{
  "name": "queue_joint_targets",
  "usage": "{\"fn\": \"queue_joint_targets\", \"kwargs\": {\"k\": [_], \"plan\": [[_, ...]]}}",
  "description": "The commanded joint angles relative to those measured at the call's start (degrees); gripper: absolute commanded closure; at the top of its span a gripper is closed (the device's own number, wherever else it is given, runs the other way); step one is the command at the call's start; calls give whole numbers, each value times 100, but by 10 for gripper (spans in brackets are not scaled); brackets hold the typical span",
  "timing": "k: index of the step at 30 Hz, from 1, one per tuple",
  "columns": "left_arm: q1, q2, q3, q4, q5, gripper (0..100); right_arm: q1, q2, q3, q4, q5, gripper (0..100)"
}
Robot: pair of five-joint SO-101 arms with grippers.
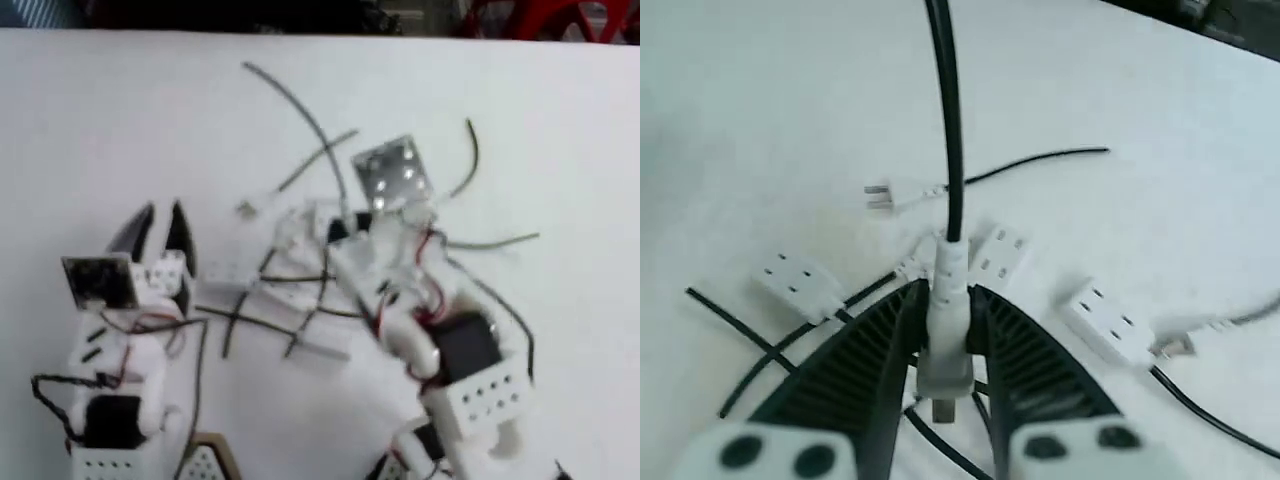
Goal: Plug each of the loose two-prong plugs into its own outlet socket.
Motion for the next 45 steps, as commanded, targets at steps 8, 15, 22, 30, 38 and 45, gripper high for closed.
{"fn": "queue_joint_targets", "kwargs": {"k": [8,15,22,30,38,45], "plan": [[4,-66,404,-993,123,858,-1886,-822,1679,-1842,-396,981],[813,-84,343,-967,-791,858,-2352,-813,1837,-1745,-352,981],[1437,-84,-448,-105,-1073,858,-2334,-804,1864,-1552,-352,981],[2457,-92,-1213,1380,-1398,857,-1982,-804,2031,-1552,-352,981],[1745,-75,-1099,1468,-1565,835,-1631,-804,2066,-1402,-352,981],[365,84,-1090,1837,-2664,720,-804,-804,2365,-2018,-360,981]]}}
